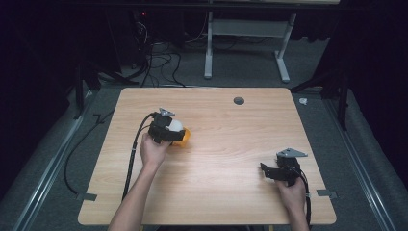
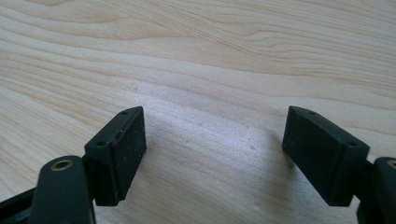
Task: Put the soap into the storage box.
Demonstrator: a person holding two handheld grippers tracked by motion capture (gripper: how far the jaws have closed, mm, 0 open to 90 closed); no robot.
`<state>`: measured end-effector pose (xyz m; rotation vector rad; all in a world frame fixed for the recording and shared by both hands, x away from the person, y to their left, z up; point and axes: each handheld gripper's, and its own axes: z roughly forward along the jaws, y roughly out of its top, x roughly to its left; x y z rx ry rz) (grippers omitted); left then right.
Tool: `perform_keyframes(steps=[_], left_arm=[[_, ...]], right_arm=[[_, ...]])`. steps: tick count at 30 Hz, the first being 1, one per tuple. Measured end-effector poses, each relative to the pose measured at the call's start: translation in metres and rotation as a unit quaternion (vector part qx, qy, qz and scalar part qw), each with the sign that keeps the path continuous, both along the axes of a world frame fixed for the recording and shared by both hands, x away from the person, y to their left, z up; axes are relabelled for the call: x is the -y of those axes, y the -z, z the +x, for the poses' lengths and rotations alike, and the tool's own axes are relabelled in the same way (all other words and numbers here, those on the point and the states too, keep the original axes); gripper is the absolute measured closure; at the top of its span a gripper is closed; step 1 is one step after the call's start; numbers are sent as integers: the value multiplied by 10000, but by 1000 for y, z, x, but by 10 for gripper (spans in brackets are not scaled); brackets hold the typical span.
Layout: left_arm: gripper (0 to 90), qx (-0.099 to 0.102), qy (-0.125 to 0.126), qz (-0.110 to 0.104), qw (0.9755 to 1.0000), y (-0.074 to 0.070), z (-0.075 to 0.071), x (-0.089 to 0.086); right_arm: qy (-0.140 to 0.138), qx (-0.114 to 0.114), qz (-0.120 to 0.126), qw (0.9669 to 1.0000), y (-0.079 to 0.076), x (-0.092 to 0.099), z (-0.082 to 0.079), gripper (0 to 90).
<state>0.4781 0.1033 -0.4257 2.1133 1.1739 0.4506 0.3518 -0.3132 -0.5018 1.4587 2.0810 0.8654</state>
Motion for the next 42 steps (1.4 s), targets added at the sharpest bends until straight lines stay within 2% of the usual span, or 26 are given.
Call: perform_keyframes(steps=[15, 42], left_arm=[[232, -217, -184, 130, 9995, 17, 9, 3], [231, -316, -287, 279, 9987, 30, 13, 5]], right_arm=[[-1, 1, 3, 10000, 0, 0, 0, 224], [-2, -1, 4, 10000, 0, 0, 0, 225]])
